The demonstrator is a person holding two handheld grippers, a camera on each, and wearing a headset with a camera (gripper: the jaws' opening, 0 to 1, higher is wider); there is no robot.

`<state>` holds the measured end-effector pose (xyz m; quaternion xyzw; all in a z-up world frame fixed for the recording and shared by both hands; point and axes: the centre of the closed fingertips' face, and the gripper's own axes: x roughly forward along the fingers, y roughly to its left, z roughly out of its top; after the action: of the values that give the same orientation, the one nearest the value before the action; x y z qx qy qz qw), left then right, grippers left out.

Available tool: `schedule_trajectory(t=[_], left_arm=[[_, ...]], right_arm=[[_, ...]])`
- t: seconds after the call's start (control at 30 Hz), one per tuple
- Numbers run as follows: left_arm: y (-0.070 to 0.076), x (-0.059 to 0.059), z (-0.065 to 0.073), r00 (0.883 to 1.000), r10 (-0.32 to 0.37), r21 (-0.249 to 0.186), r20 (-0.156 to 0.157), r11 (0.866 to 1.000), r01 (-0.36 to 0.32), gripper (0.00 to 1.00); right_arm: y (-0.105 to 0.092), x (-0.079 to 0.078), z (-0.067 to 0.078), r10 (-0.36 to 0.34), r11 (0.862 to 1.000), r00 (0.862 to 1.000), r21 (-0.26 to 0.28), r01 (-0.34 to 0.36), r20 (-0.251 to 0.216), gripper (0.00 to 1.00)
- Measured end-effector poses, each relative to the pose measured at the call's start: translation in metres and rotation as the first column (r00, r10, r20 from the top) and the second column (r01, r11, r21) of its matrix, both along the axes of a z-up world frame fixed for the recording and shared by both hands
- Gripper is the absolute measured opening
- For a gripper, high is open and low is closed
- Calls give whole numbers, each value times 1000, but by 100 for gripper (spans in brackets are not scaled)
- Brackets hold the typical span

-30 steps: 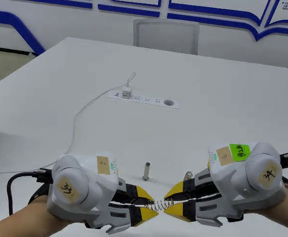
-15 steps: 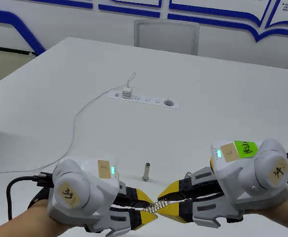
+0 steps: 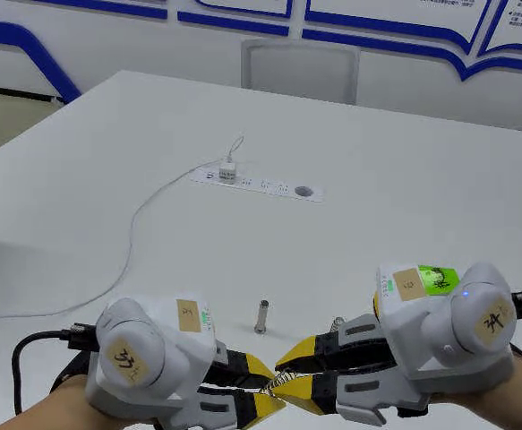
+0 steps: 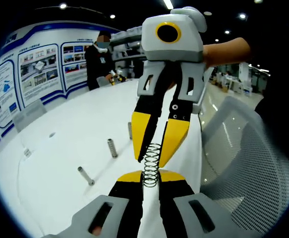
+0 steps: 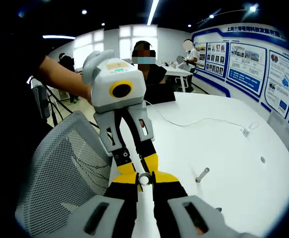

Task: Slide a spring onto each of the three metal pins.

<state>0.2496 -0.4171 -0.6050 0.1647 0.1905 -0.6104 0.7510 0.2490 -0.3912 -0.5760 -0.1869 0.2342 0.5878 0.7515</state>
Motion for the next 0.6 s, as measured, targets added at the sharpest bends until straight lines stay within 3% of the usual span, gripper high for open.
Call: schedule_trajectory(t=[0.33,0.37,0.47,0.6], left_arm=[[-4,2,6,1000,16,-38,-18,999,-17,10],[-4,1,6,1000,10,-38,-27,999,-11,10],[-1,1,5,1000,-6,-19,-7,1000,6,11],[1,4,5,1000,2,-28,-20,1000,-2,11]], right_arm=[[5,3,8,-20,999,1000,40,20,11,11],[5,3,8,-18,999,1000,38,18,9,11],[7,4,7,-16,999,1000,32,16,14,11],[10,7,6,-21,999,1000,36,20,19,11]])
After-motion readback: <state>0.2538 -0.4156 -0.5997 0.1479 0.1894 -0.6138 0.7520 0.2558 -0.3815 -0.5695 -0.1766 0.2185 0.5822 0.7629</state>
